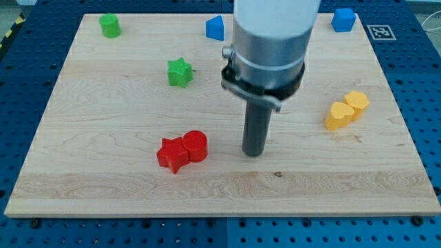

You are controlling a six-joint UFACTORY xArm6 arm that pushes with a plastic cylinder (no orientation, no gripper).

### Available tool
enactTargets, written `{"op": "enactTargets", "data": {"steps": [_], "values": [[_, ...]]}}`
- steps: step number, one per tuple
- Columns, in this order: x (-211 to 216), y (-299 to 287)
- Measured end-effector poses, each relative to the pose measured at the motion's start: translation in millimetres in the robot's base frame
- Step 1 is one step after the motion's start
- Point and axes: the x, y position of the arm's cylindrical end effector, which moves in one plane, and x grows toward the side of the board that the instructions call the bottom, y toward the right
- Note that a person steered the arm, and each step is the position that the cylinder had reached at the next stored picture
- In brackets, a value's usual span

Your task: Move the red star towards the center left of the board

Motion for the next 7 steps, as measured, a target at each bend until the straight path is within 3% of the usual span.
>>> {"op": "enactTargets", "data": {"steps": [1,2,4,6,7], "values": [[41,-17],[50,-75],[-10,-118],[-33,-208],[-41,-209]]}}
